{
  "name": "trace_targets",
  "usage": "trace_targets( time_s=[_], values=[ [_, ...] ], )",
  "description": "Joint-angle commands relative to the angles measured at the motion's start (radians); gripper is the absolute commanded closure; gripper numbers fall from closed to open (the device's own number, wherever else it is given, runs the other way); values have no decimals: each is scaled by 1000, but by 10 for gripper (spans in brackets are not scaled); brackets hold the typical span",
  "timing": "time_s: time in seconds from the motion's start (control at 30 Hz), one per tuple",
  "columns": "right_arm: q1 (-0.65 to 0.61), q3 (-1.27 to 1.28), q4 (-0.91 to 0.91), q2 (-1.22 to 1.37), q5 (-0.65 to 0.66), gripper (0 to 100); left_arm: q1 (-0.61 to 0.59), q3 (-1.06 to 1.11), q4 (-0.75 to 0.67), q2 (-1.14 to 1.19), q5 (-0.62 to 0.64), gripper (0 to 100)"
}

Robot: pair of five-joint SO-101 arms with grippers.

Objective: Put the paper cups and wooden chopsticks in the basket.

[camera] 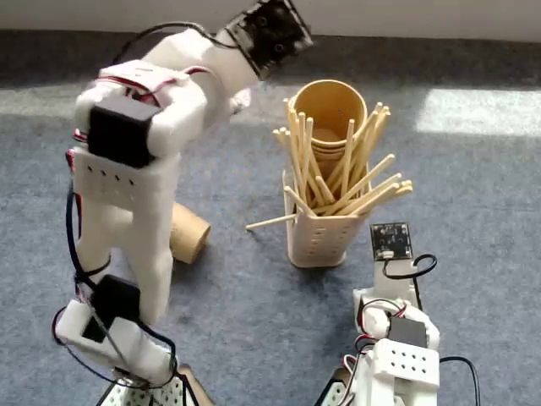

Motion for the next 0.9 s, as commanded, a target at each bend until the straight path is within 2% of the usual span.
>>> trace_targets(
  time_s=[0.0,0.13,0.23,0.4,0.67,0.87],
  values=[
    [-18,12,-13,-2,12,796,-317,-25,121,87,12,860],
    [-18,12,-13,-2,12,796,-550,171,147,143,63,856],
    [-18,12,-13,-2,12,796,-607,403,147,143,64,855],
    [-18,12,-13,-2,12,796,-645,691,143,147,68,855],
    [-18,12,-13,-2,12,796,-653,889,92,153,60,855],
    [-18,12,-13,-2,12,796,-595,1096,18,153,32,859]
  ],
)
